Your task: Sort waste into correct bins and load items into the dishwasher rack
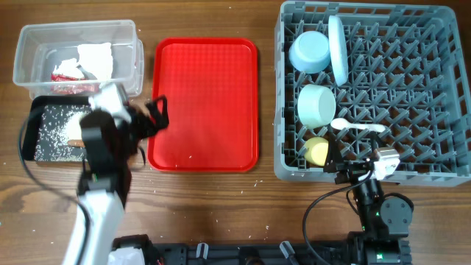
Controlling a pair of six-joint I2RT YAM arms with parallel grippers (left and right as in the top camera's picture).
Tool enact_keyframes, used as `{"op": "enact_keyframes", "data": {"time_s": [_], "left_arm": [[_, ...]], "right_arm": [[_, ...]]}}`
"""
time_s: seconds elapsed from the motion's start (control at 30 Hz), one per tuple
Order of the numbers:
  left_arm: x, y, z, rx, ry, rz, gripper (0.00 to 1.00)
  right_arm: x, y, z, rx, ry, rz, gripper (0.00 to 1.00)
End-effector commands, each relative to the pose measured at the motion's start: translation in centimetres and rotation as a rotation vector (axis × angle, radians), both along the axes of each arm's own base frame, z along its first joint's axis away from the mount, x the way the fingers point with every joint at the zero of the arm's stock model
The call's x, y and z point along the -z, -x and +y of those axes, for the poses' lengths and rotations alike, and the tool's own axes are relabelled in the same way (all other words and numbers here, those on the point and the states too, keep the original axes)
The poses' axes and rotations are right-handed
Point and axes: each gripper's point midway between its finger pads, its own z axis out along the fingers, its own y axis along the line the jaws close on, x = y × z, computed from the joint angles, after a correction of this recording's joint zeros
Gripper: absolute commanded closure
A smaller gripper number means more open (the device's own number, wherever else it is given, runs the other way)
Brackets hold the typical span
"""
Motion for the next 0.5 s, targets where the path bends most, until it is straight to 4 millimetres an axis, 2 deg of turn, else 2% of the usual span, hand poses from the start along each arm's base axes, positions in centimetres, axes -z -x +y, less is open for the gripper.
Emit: {"op": "enact_keyframes", "data": {"time_s": [0.0,0.13,0.3,0.47], "left_arm": [[2.7,3.8,0.5,-0.036,-0.045,-0.063,0.00],[3.1,6.2,0.4,-0.046,-0.055,-0.154,0.00],[1.6,7.1,0.7,-0.070,-0.074,-0.255,0.00],[1.1,7.7,0.7,-0.057,-0.129,-0.312,0.00]], "right_arm": [[-0.3,0.1,0.4,-0.021,-0.014,-0.010,0.01],[-0.3,0.1,0.4,-0.021,-0.014,-0.011,0.00],[-0.3,0.1,0.4,-0.021,-0.013,-0.010,0.00],[-0.3,0.1,0.4,-0.021,-0.013,-0.010,0.00]]}}
